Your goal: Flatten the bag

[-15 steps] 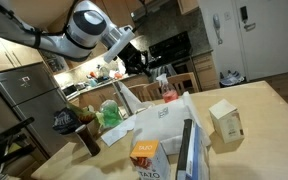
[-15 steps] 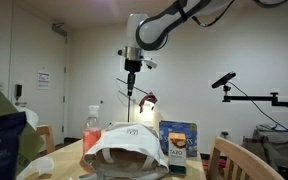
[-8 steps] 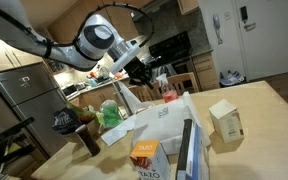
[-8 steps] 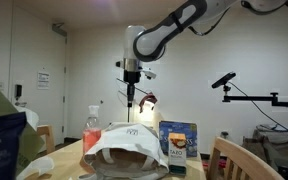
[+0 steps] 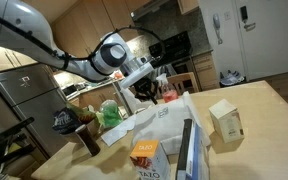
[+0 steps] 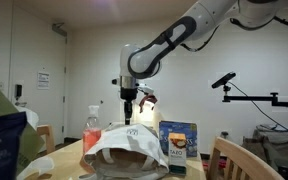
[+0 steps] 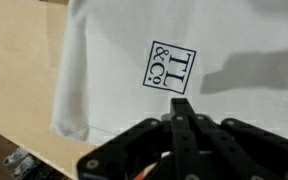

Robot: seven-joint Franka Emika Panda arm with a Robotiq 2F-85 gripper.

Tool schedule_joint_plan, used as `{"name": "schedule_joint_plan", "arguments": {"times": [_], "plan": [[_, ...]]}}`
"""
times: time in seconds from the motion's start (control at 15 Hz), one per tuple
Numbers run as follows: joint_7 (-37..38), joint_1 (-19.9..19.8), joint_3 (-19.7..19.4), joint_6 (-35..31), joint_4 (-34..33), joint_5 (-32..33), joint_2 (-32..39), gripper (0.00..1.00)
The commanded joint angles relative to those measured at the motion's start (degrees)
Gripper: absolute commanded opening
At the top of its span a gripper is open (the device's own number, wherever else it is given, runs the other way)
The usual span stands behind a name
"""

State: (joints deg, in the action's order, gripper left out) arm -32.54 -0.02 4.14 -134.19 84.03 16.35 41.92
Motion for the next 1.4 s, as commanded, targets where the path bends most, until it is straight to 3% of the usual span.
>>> {"name": "schedule_joint_plan", "arguments": {"times": [0.0, 0.6, 1.33], "plan": [[-5.4, -2.7, 2.7, 1.7, -4.0, -3.9, 3.9, 0.00], [-15.8, -6.5, 5.9, 4.7, -8.8, -11.3, 10.9, 0.00], [-20.7, -5.2, 5.2, 18.9, -20.4, -13.2, 21.4, 0.00]]}}
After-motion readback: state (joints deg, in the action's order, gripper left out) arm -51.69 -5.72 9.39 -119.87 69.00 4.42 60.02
